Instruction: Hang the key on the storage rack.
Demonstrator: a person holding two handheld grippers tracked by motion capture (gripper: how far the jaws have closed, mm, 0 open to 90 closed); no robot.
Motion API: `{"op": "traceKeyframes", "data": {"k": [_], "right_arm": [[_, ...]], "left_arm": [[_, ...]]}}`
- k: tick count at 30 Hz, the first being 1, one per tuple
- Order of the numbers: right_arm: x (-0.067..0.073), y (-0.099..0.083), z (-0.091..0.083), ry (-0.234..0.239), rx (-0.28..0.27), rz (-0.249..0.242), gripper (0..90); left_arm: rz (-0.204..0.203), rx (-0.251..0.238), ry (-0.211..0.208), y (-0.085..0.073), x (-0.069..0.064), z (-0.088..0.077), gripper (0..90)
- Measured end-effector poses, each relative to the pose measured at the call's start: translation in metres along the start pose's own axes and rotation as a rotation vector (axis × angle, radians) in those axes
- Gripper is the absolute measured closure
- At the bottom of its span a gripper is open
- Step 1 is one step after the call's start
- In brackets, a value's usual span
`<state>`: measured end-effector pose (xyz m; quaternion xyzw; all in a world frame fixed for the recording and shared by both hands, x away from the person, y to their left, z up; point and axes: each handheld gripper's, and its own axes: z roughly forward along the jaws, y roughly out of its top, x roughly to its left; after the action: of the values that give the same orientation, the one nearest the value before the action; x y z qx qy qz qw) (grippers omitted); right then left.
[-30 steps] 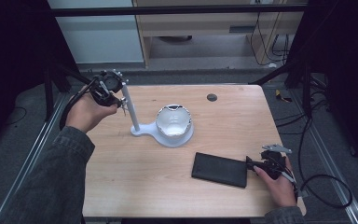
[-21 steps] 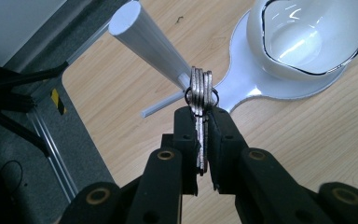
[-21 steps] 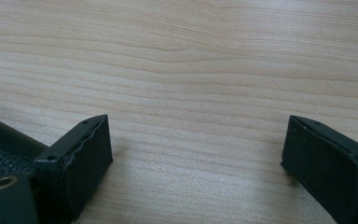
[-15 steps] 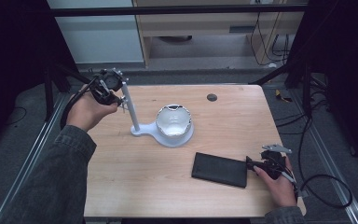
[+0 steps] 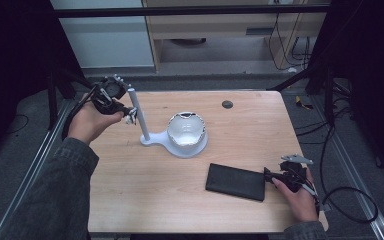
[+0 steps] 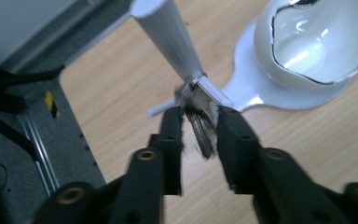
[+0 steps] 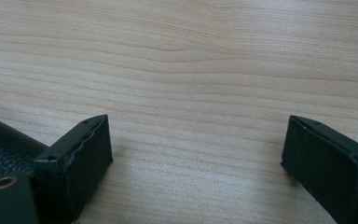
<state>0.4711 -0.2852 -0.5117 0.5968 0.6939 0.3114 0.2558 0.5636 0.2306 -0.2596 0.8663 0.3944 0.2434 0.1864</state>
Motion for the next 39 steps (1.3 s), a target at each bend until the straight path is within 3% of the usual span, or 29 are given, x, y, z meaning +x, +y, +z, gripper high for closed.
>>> {"op": "traceKeyframes", "data": {"k": [6, 13, 23, 29, 34, 39], "right_arm": [[0.000, 0.000, 0.000, -0.001, 0.000, -0.001, 8.4], [-0.001, 0.000, 0.000, 0.000, 0.000, -0.007, 8.2], [-0.003, 0.003, -0.002, 0.007, 0.006, -0.027, 7.4], [-0.003, 0.005, -0.011, 0.001, -0.031, -0.030, 7.7], [0.001, 0.006, -0.020, 0.001, -0.070, -0.057, 7.2], [0.004, 0.005, -0.024, 0.038, -0.094, -0.096, 7.3]], "left_arm": [[-0.003, -0.084, -0.017, -0.015, -0.005, -0.011, 66.1], [0.020, -0.124, -0.035, -0.028, -0.016, -0.015, 63.0], [0.056, -0.216, -0.067, -0.047, -0.044, -0.022, 55.9], [0.082, -0.235, -0.100, -0.057, -0.061, -0.014, 50.2], [0.101, -0.245, -0.136, -0.065, -0.080, 0.003, 42.5], [0.108, -0.252, -0.214, -0.071, -0.104, 0.024, 29.8]]}}
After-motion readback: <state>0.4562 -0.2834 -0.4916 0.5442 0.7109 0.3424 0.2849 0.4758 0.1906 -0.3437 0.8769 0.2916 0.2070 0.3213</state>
